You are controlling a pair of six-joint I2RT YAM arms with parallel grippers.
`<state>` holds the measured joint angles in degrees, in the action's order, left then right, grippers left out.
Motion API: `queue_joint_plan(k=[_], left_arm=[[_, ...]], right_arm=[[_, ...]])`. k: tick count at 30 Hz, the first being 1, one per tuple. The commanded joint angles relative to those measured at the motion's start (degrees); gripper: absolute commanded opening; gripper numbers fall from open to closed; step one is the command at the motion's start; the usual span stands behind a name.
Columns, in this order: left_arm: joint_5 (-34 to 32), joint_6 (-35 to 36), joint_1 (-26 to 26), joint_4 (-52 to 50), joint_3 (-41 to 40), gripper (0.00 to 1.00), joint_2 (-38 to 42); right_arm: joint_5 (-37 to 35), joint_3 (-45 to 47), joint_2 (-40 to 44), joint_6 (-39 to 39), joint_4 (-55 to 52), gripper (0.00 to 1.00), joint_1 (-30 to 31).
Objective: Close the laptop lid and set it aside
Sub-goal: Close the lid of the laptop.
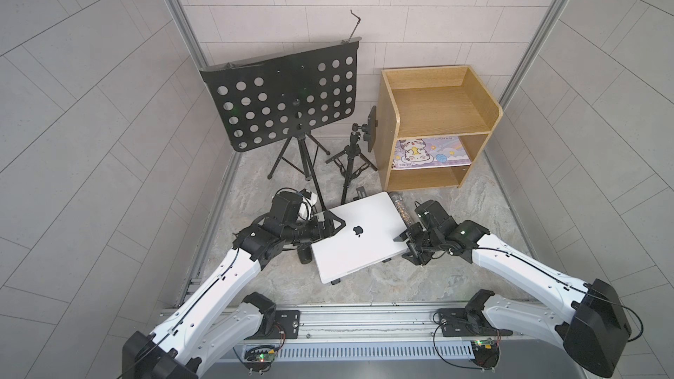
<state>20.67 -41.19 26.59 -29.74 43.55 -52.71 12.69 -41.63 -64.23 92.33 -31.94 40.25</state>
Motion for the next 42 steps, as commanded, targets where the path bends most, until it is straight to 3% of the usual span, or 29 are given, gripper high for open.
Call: queue_joint_plan(k=[1, 17, 42], left_arm=[[1.22, -0.03, -0.36, 1.26, -1.29, 0.99, -0.35], [-1.13, 1.99, -0.28, 1.35, -4.71, 0.99, -3.47], [-3.71, 6.33, -0.38, 1.44, -6.83, 0.99, -9.41]], right_arm=[[0.35, 1.44, -1.53, -0.35, -0.23, 0.59, 0.18], [2.50, 1.44, -5.13, -1.00, 2.16, 0.67, 0.18], [4.30, 0.71, -14.78, -3.11, 7.72, 0.70, 0.10]])
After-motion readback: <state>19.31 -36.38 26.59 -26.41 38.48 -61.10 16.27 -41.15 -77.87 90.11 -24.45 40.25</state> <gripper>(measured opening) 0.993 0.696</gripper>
